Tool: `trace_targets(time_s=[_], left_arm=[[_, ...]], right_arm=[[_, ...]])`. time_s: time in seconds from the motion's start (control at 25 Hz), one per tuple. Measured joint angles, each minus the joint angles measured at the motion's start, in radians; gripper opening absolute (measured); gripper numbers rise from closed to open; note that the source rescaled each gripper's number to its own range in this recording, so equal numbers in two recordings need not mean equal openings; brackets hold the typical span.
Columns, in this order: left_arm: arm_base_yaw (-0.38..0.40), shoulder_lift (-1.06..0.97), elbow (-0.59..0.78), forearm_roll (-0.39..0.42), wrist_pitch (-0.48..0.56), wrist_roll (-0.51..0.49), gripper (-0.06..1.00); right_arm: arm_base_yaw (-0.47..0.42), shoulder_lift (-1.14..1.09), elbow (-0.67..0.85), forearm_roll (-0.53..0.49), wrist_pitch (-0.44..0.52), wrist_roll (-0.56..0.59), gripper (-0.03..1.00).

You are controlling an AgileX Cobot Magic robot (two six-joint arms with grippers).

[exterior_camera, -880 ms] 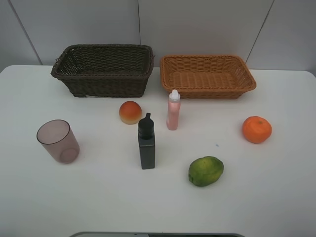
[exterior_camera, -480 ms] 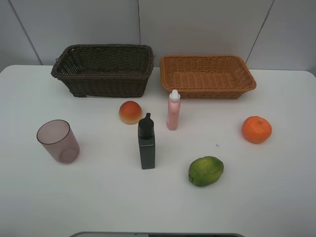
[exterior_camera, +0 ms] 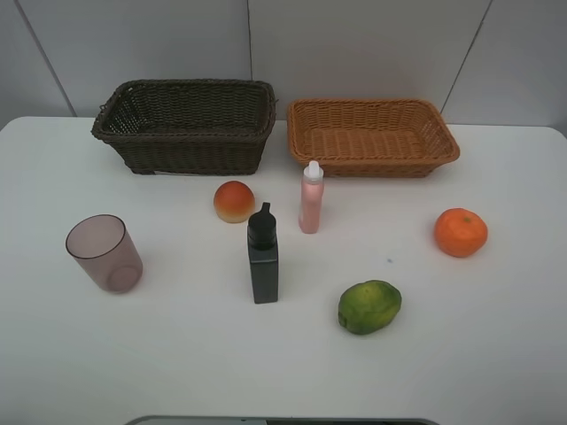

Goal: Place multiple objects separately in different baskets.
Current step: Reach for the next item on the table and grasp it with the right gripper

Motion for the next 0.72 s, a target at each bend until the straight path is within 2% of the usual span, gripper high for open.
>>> trace_targets(time_s=[0.72], left_arm=[[0.000,0.000,0.000,0.000,0.000,0.000,1.00]], right_arm=[[0.000,0.000,0.000,0.000,0.000,0.000,1.00]])
